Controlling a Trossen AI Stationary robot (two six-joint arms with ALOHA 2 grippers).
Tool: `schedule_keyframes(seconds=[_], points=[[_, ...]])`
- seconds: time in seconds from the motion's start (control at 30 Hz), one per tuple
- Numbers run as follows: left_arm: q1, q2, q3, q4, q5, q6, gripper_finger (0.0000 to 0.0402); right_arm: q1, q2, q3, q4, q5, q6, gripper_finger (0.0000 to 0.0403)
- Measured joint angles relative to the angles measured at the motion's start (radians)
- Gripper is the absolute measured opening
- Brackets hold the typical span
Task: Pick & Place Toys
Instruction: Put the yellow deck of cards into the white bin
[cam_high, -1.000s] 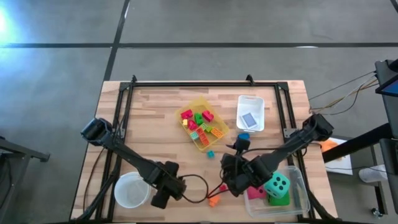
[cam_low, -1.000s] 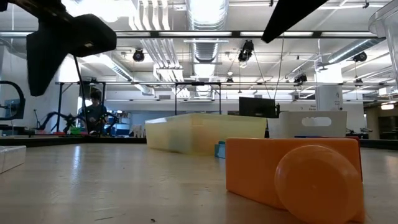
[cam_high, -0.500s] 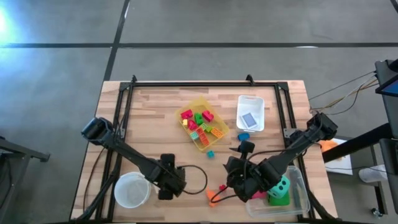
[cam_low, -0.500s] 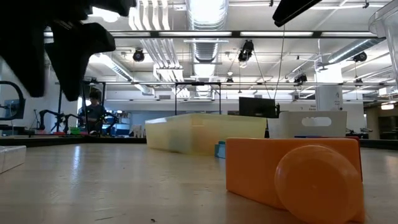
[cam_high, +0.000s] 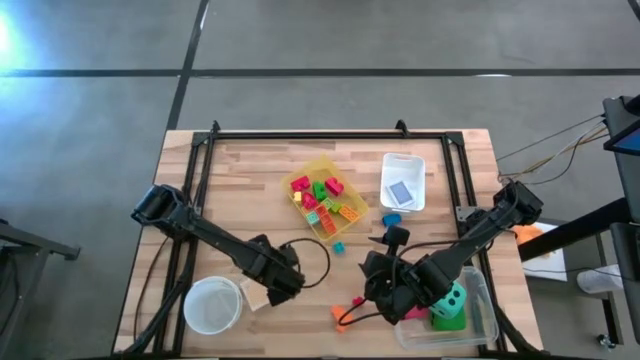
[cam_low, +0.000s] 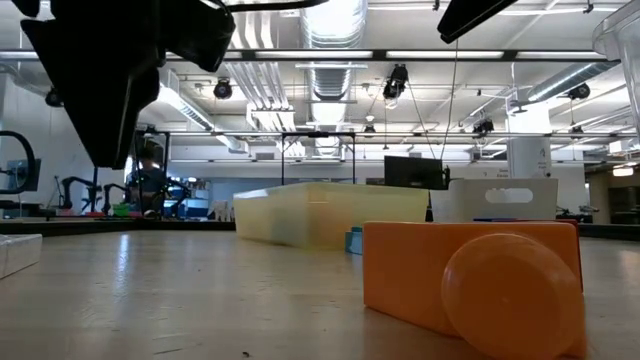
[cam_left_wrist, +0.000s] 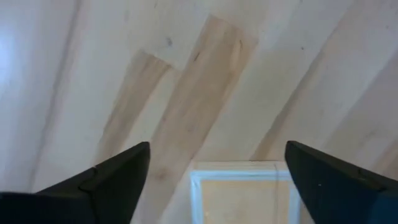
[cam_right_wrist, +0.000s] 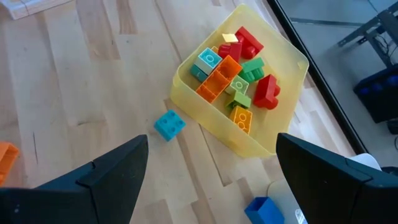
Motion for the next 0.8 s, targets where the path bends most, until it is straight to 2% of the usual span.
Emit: schedule_keyframes(seconds=[0.1, 0.27, 0.43, 0.63, 0.8], points=[[0.005, 0.0, 0.0, 0.001, 0.036, -0.039, 0.0396, 0.0, 0.0, 0.0, 0.0, 0.0, 0.0, 0.0347], [0.007, 0.0, 0.0, 0.006, 0.119, -0.044, 0.0378, 0.0, 0.0, 0.0, 0.0, 0.0, 0.0, 0.0347], [-0.001, 0.0, -0.001, 0.009, 0.049, 0.079, 0.0373, 0.0, 0.0, 0.0, 0.0, 0.0, 0.0, 0.0347], [-0.087, 0.0, -0.033, 0.127, -0.084, 0.421, 0.0372, 0.001, 0.0, 0.0, 0.0, 0.0, -0.001, 0.0347], [-0.157, 0.0, -0.039, 0.26, -0.091, 0.773, 0.0372, 0.001, 0.0, 0.0, 0.0, -0.001, -0.004, 0.0347]])
